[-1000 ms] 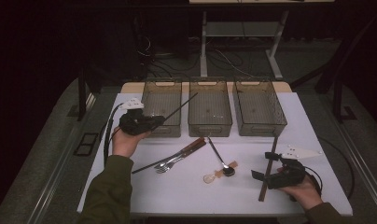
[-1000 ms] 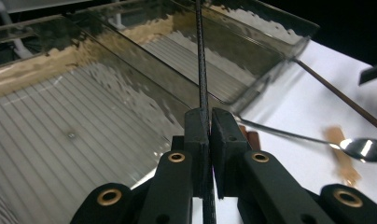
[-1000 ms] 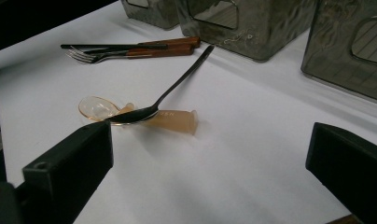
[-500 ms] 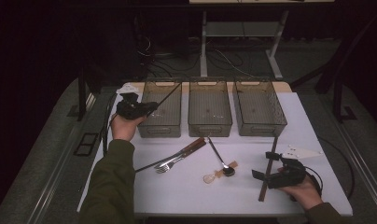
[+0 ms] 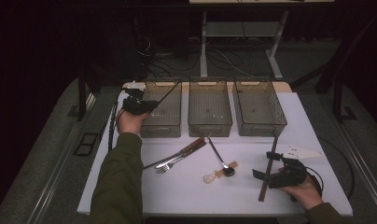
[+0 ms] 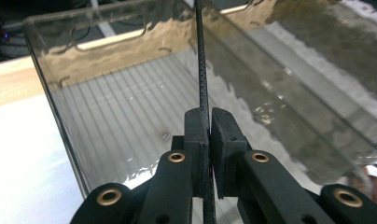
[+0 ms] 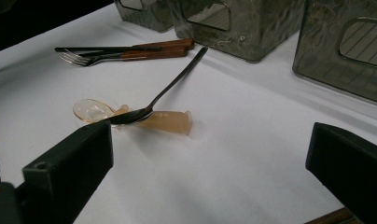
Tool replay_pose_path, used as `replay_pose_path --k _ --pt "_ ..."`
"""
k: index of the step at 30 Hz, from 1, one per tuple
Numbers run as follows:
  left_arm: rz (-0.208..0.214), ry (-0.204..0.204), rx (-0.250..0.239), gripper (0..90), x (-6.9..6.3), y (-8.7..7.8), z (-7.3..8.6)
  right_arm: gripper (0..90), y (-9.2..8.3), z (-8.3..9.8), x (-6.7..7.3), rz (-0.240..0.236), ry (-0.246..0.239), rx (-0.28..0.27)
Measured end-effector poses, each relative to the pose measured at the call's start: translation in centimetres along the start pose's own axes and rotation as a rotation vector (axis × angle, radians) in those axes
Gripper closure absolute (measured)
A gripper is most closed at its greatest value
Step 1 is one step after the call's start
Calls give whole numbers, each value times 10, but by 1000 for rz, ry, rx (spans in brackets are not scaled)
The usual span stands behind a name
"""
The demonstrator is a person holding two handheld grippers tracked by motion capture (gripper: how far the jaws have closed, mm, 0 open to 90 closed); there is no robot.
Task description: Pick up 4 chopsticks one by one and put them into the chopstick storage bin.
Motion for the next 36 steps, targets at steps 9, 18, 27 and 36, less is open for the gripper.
replay_pose_path --k 9,18,27,36 --pt "-63 -15 72 851 7 19 9 5 0 0 0 0 4 0" --pt "-101 -19 129 850 10 29 17 5 -1 1 0 1 4 0" --pt "-100 -15 115 739 7 28 15 6 -1 1 0 2 4 0" --pt "2 29 47 580 -7 13 4 6 -2 1 0 5 4 -1"
Point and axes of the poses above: each handheld gripper's, and its own axes: y roughly forward along the jaws, z roughly out of its underside, x roughly to its left, the point moved 6 cm from there along y, roughly forward along the jaws, and after that the axes turned 15 degrees about -y, right-handed, at the moved point
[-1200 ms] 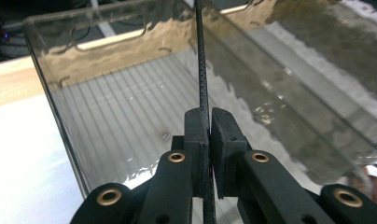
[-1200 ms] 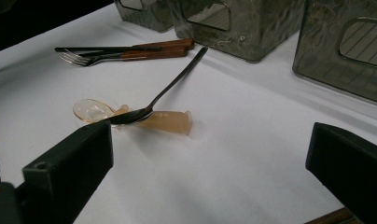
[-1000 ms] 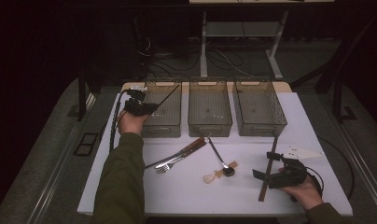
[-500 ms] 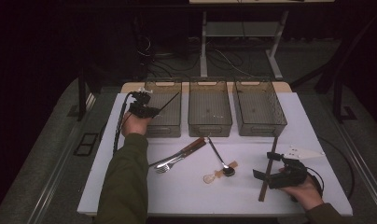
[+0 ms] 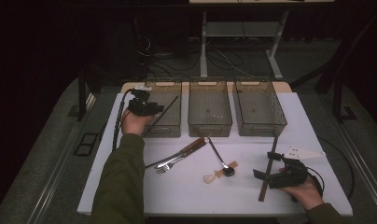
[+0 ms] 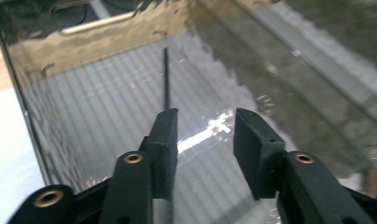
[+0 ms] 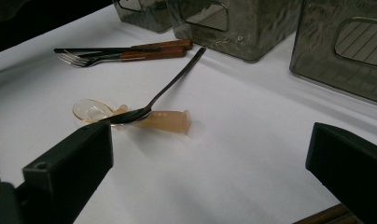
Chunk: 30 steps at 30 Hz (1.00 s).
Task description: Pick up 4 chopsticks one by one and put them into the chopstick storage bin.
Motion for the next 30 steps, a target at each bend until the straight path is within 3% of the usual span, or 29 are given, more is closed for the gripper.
replay_pose_path --k 7,15,20,30 --pt "72 98 4 463 -18 -16 4 5 0 1 0 3 -1 4" --pt "121 153 -35 377 -35 -39 13 5 0 1 1 -2 -6 7" --pt "168 151 -67 338 -41 -50 24 5 1 1 1 -7 -11 13" --pt "204 149 -100 245 -41 -64 55 5 5 1 1 -12 -28 28"
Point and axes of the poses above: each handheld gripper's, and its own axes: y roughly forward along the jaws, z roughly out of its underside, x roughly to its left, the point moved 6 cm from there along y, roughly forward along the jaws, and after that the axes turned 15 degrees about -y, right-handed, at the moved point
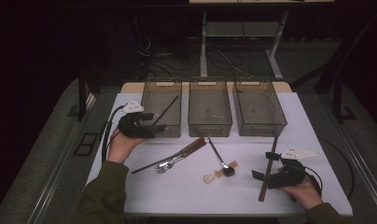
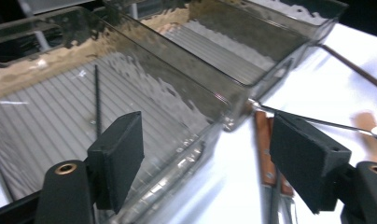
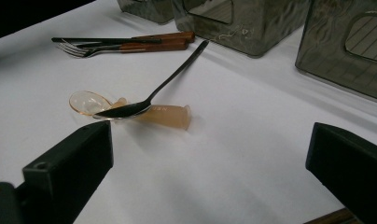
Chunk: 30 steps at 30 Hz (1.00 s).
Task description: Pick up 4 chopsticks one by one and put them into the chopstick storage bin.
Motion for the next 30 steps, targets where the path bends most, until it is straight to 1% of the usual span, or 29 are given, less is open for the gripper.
replay_pose_path --k 4,6,9,11,15,17,18,20,22,24,26,27,30 --pt "11 12 8 224 -4 -3 13 5 0 0 1 1 -2 2" --pt "10 20 5 210 -7 -5 20 6 0 0 1 1 -4 2" --pt "13 26 22 201 -9 -5 30 5 -1 0 2 2 -8 4" --pt "27 25 26 200 -12 -5 35 5 -2 0 3 3 -11 3" --pt "23 47 41 199 -18 -7 44 5 -2 1 3 5 -13 6" --pt "26 51 39 199 -20 -8 48 6 -3 1 3 9 -14 8" --pt "26 53 43 199 -21 -8 50 5 -3 1 3 10 -20 7" --pt "23 57 50 200 -22 -9 56 5 -4 1 4 14 -17 8" --pt "26 55 56 211 -24 -10 62 5 -4 2 3 17 -16 12" --pt "20 68 71 226 -24 -12 69 5 -4 2 3 19 -19 12" --pt "23 64 75 252 -24 -13 75 5 -4 2 4 19 -19 13" --pt "27 66 86 267 -24 -14 78 5 -4 2 3 19 -21 16" --pt "30 72 94 307 -26 -16 85 5 -4 2 3 22 -23 17"
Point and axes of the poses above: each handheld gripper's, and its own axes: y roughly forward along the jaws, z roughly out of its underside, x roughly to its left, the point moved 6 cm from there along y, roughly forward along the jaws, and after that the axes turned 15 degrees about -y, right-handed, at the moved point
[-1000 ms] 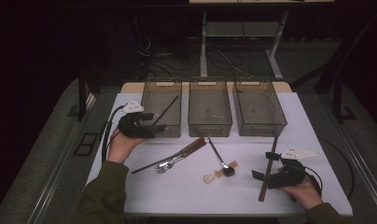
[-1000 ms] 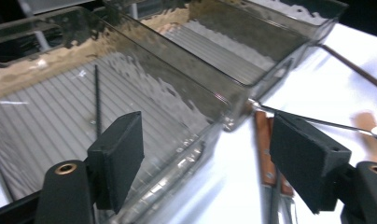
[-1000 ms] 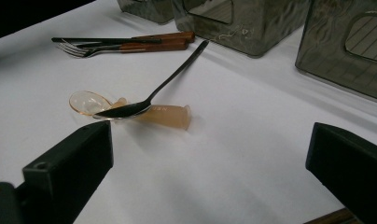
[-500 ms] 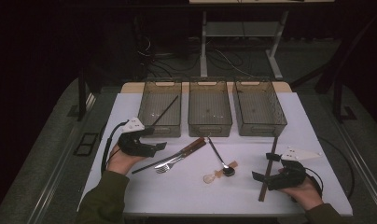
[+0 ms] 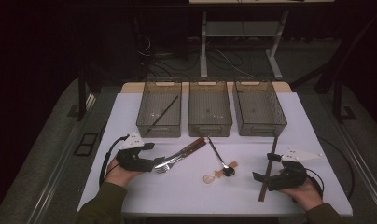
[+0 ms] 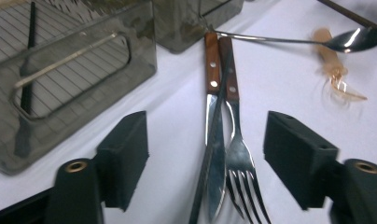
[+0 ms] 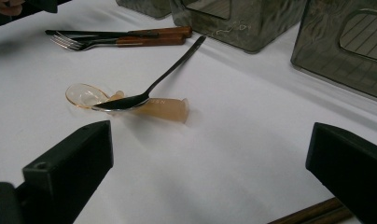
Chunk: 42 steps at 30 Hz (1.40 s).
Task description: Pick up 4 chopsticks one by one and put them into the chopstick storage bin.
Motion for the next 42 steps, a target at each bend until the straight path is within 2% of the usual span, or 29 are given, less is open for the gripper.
replay_pose_path --k 8,13,16,21,29,42 --pt "6 11 12 482 -2 0 6 5 0 0 0 2 -3 3" --pt "1 5 37 577 2 2 10 6 1 0 0 1 -4 2" --pt "18 -11 40 629 3 4 12 6 1 0 0 0 -5 2" --pt "29 -4 60 712 5 6 15 6 1 0 1 0 -4 5" --pt "19 19 102 750 11 12 20 6 1 0 1 0 -6 6" --pt "22 13 138 767 14 16 25 6 1 1 0 1 -8 11"
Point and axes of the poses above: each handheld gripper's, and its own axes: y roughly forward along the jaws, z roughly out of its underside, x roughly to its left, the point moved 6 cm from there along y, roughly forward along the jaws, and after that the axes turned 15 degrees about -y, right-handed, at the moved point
